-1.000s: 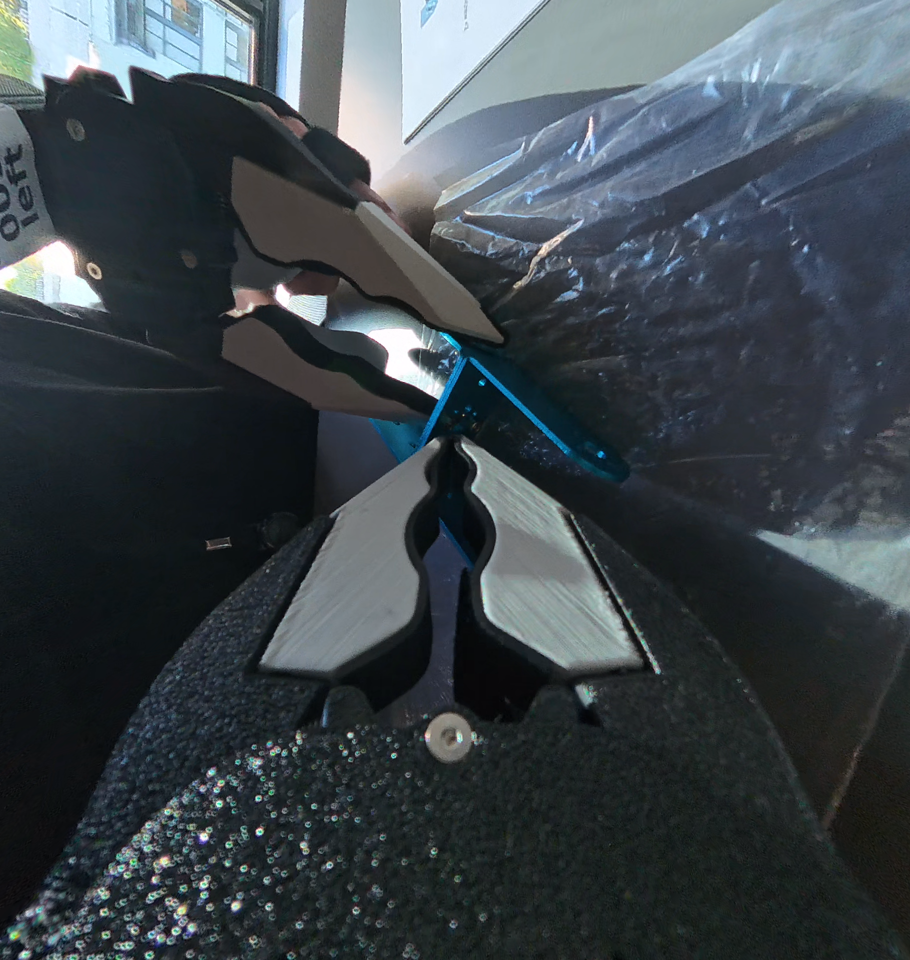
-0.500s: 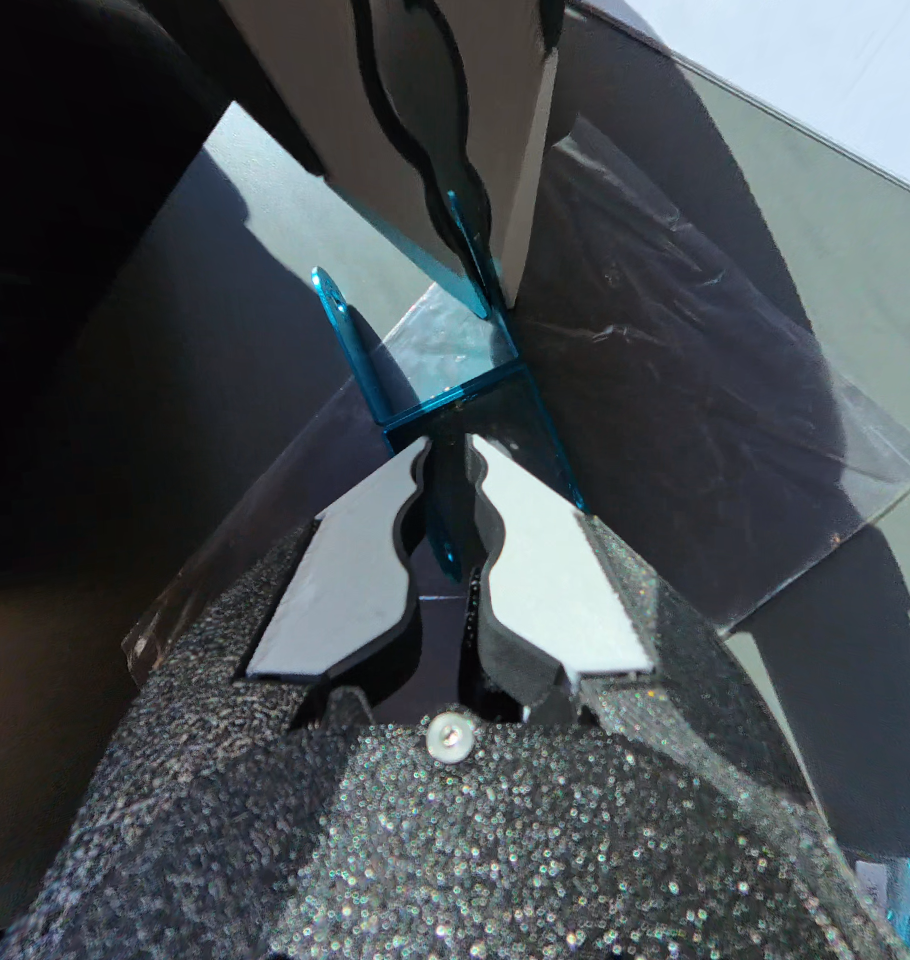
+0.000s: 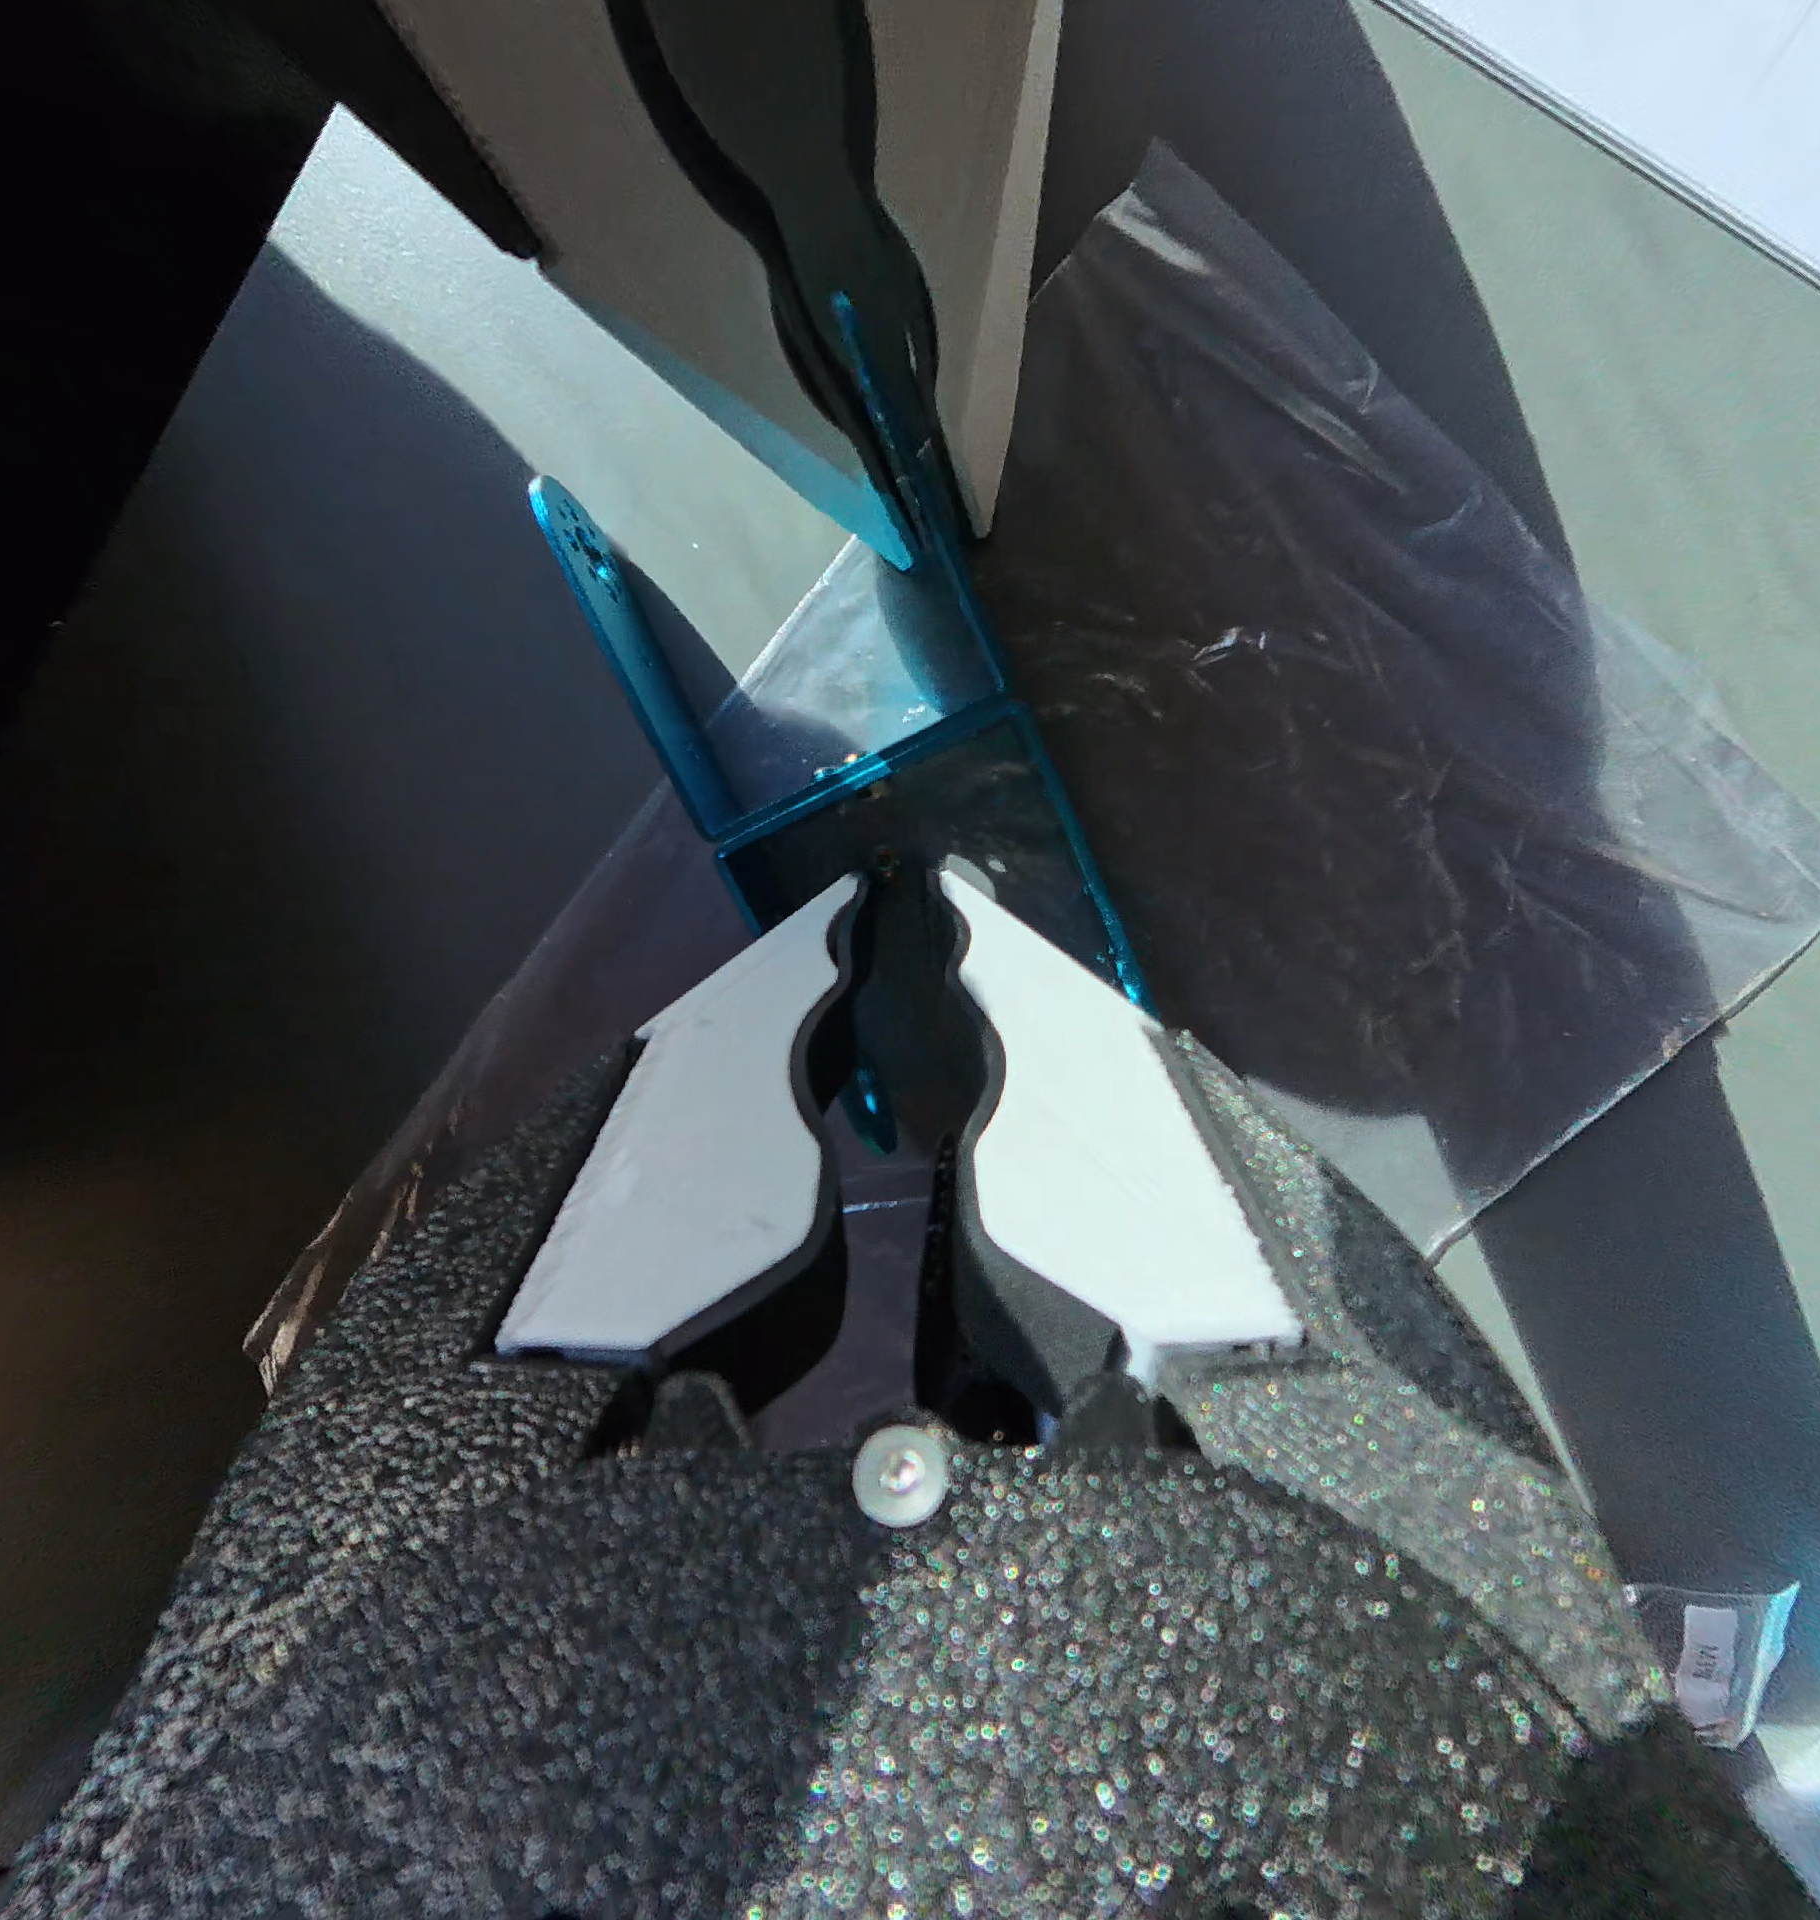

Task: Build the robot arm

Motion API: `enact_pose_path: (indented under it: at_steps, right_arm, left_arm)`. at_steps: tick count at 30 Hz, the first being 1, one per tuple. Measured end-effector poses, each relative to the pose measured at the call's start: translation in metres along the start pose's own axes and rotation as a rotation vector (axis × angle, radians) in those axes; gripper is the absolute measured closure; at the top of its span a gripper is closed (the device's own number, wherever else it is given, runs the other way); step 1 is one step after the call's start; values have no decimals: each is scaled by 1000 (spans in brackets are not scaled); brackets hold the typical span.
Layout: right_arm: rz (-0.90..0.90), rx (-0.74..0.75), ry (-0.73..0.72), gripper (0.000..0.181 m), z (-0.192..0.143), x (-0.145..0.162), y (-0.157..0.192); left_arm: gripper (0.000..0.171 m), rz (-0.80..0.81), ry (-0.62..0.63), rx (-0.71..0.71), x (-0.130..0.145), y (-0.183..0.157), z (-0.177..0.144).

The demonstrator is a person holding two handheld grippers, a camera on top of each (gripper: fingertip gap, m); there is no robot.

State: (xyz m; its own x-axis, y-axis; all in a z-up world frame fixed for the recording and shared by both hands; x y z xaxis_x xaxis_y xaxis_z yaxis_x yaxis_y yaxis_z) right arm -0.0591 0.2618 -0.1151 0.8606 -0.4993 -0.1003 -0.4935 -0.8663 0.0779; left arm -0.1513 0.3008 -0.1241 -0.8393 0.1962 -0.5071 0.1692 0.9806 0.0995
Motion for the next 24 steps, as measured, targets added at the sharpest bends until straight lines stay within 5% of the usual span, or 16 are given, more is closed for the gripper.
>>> enact_pose_path:
  at_steps: [16, 24]
  right_arm:
    - [-71, 6, -15, 176, 2, -4, 2]
    - [41, -188, -194, 178, 2, 12, -11]
  left_arm:
    - [165, -4, -17, 15, 0, 1, 1]
    - [140, 69, -39, 30, -14, -7, 6]
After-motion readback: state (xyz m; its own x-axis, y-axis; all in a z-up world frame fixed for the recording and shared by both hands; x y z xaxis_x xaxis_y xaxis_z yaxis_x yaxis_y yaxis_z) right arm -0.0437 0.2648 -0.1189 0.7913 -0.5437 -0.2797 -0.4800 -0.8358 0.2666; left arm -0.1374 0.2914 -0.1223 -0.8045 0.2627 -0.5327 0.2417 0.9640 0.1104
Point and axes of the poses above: each gripper's, where its closed fingertips meet, z out along the fingers, x out of its underside, y = z × x across the jaws, the point moved 5 cm from there along -z, back along the fingers, and after that the axes turned 15 degrees about y, right-handed, at the moved point
